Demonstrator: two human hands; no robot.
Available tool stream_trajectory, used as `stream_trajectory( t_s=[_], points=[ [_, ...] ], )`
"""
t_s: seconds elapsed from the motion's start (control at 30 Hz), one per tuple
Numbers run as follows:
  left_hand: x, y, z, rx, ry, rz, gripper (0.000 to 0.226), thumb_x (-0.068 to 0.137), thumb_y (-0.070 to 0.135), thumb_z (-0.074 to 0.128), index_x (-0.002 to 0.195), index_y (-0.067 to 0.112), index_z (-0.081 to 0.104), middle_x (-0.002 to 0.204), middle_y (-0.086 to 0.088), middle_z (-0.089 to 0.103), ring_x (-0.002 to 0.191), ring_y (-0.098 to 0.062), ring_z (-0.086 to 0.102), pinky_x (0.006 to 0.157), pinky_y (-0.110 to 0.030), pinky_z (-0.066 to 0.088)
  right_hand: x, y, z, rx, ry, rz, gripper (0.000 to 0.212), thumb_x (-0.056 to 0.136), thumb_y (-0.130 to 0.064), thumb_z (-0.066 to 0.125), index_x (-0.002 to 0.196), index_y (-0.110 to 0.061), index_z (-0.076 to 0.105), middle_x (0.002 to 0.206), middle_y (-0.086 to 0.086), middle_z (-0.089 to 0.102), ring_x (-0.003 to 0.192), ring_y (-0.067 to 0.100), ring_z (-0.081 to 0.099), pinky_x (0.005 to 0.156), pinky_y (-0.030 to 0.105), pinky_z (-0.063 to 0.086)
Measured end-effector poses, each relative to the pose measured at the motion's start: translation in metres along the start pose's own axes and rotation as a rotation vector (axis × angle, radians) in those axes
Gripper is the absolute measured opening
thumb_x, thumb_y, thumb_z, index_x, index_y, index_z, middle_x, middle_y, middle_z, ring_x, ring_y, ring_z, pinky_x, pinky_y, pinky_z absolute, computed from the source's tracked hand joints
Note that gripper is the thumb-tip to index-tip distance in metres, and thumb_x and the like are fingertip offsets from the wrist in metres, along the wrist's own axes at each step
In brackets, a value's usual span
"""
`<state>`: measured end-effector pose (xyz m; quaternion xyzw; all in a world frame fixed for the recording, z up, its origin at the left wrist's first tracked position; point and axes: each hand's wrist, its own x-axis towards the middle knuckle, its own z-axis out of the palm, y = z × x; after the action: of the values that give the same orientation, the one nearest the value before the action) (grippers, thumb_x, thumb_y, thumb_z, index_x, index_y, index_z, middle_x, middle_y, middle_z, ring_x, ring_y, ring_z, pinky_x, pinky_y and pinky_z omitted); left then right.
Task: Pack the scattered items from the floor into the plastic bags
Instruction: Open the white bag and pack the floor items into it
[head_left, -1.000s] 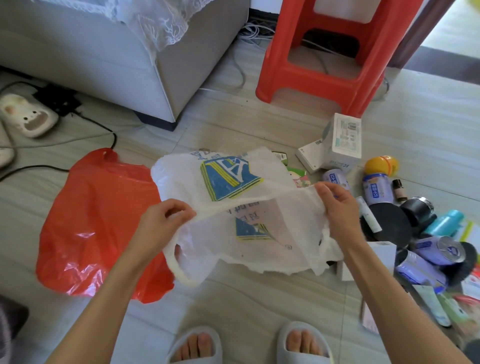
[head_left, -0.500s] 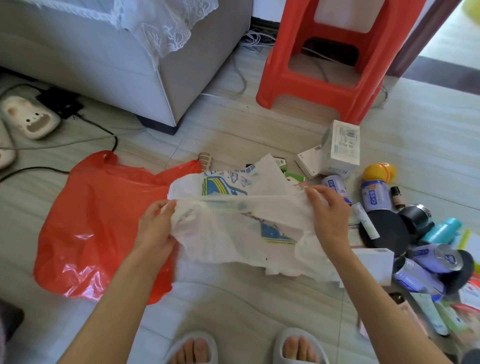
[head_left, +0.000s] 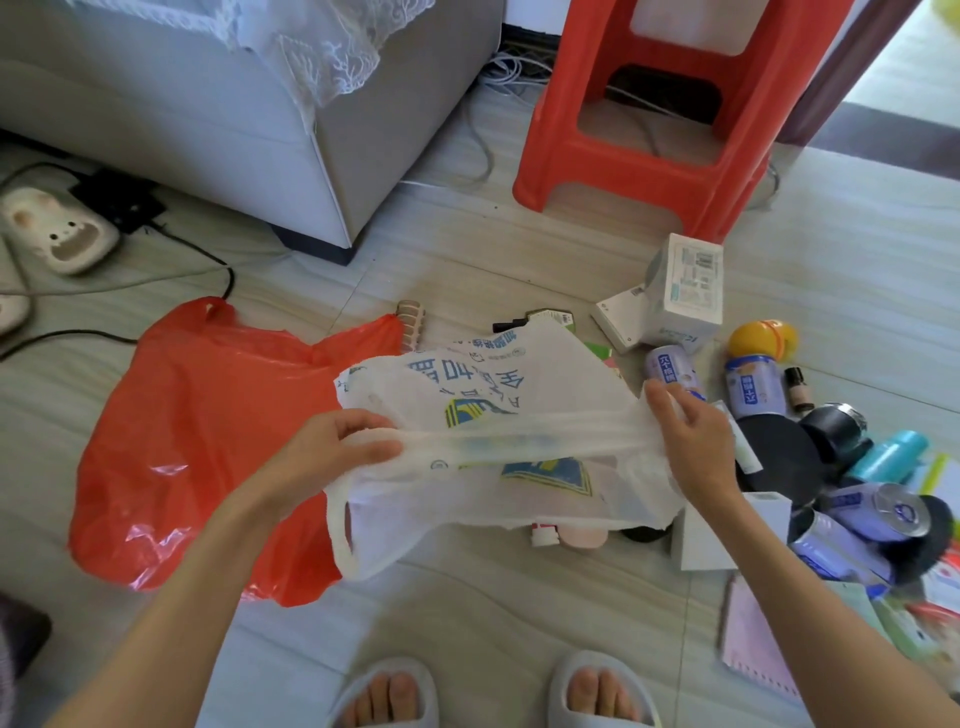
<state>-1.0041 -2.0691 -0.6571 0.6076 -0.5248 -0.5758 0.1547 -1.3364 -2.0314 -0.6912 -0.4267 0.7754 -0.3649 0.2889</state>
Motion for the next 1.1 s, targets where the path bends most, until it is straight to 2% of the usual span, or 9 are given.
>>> stream_trajectory(
  t_s=[0.13,0.23,0.3,0.37,0.47,0.57,0.73,0.8,1.1],
  points=[
    [0.004,-0.007,0.004,0.306,0.258,0.217,0.024,0.077,0.009,0.071,0.090,0.024,0.057,0.091,0.009,0.058,0.084,-0.012,0.055,0.069,-0.017,0.042,-0.006,0.003,-0.008,-0.250,-0.158,-0.080,0.062,0.073,-0.055,0.067,0.116,-0.015,0.048,0.099,-0.001,0.052,0.088,0.018,0.051,0.076,0.036,0.043],
    [0.005,-0.016,0.007,0.477,0.504,0.308,0.019,0.079,0.013,0.068,0.098,0.014,0.062,0.098,0.004,0.054,0.095,-0.017,0.049,0.083,-0.026,0.036,-0.011,0.010,-0.007,-0.408,-0.232,-0.188,0.062,0.070,-0.046,0.073,0.118,-0.017,0.046,0.101,-0.004,0.049,0.093,0.015,0.048,0.077,0.034,0.044],
    [0.004,-0.019,0.011,0.455,0.592,0.269,0.017,0.082,0.016,0.067,0.099,0.014,0.065,0.102,0.002,0.051,0.096,-0.016,0.046,0.086,-0.027,0.034,-0.015,0.007,-0.005,-0.328,-0.190,-0.201,0.040,0.076,-0.035,0.072,0.106,-0.016,0.052,0.093,-0.003,0.053,0.088,0.018,0.050,0.073,0.032,0.043],
    [0.005,-0.018,0.013,0.111,0.522,0.097,0.007,0.086,0.012,0.061,0.092,0.012,0.065,0.096,-0.004,0.058,0.088,-0.020,0.053,0.079,-0.031,0.046,-0.019,-0.004,-0.006,0.017,-0.151,-0.072,0.012,0.082,-0.020,0.068,0.084,-0.017,0.057,0.077,-0.001,0.060,0.075,0.020,0.057,0.065,0.032,0.047],
    [0.006,-0.010,0.013,-0.681,0.327,-0.174,0.011,0.091,0.001,0.050,0.085,0.006,0.058,0.084,-0.013,0.059,0.073,-0.022,0.057,0.050,-0.025,0.055,-0.021,-0.014,-0.008,0.343,-0.239,0.109,0.010,0.082,-0.011,0.064,0.077,-0.019,0.062,0.061,-0.004,0.068,0.059,0.012,0.065,0.052,0.019,0.053],
    [0.009,-0.004,0.010,-0.917,0.225,-0.260,0.013,0.094,0.000,0.043,0.092,0.002,0.056,0.071,-0.009,0.067,0.061,-0.018,0.065,0.045,-0.025,0.054,-0.021,-0.018,-0.016,0.525,-0.408,0.294,0.006,0.085,-0.011,0.059,0.088,-0.012,0.064,0.068,-0.001,0.072,0.061,0.013,0.069,0.052,0.023,0.055],
    [-0.001,-0.006,0.008,-0.558,0.222,-0.165,0.010,0.091,0.004,0.052,0.099,0.007,0.058,0.081,-0.008,0.063,0.052,-0.006,0.064,0.044,-0.016,0.050,-0.019,-0.017,-0.037,0.868,-0.565,0.565,0.025,0.078,-0.018,0.069,0.093,0.000,0.060,0.066,0.011,0.072,0.057,0.017,0.070,0.050,0.024,0.057],
    [-0.006,-0.010,0.003,-0.486,0.206,-0.119,0.008,0.088,0.007,0.055,0.090,0.013,0.061,0.077,-0.006,0.063,0.050,-0.005,0.062,0.044,-0.017,0.050,-0.020,-0.015,-0.040,0.907,-0.501,0.627,0.020,0.077,-0.019,0.071,0.084,-0.003,0.065,0.057,0.009,0.069,0.047,0.015,0.067,0.041,0.022,0.053],
    [-0.001,-0.007,0.002,0.021,0.267,0.136,0.009,0.089,0.015,0.057,0.085,0.015,0.065,0.072,0.011,0.066,0.060,0.004,0.055,0.054,-0.007,0.043,-0.007,0.000,-0.020,1.003,-0.204,0.825,0.020,0.086,-0.024,0.062,0.103,-0.014,0.058,0.084,0.010,0.071,0.064,0.022,0.071,0.051,0.034,0.058]
  ],
)
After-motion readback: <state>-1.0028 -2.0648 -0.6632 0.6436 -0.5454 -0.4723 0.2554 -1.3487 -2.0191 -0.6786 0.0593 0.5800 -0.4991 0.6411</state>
